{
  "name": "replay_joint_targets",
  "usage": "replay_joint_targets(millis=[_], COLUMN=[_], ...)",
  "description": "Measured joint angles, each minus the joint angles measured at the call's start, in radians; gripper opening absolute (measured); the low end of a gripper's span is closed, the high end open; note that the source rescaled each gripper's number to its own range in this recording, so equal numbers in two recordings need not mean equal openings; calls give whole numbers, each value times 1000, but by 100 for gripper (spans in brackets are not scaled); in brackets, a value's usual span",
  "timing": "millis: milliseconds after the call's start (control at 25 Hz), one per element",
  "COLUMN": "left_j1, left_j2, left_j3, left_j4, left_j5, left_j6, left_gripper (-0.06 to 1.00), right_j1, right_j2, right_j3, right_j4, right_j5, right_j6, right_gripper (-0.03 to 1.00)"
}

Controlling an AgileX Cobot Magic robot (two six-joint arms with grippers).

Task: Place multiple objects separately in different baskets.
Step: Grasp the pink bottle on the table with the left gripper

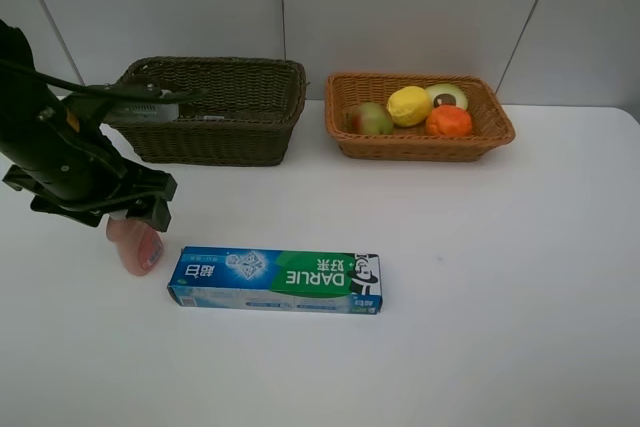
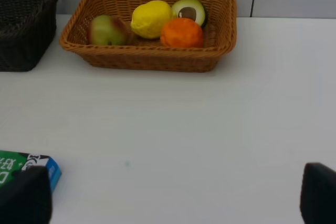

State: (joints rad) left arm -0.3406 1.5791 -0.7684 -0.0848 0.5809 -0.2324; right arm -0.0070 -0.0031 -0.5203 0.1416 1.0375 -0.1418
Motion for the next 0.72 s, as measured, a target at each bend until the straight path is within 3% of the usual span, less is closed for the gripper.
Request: replay_joint_targets(millis=[480, 720], left_j1=[0, 0], left_j2=[93, 116], left_j3=[0, 0], left_j4=[17, 17], left_j5=[-148, -160], left_j6=[9, 10], left_gripper=[100, 100], right_j1=[0, 0], right_j2=[0, 0], right_j3=[0, 0], right_j4=[0, 0], right_j5=[0, 0], right_j6=[0, 0], right_gripper=[100, 100])
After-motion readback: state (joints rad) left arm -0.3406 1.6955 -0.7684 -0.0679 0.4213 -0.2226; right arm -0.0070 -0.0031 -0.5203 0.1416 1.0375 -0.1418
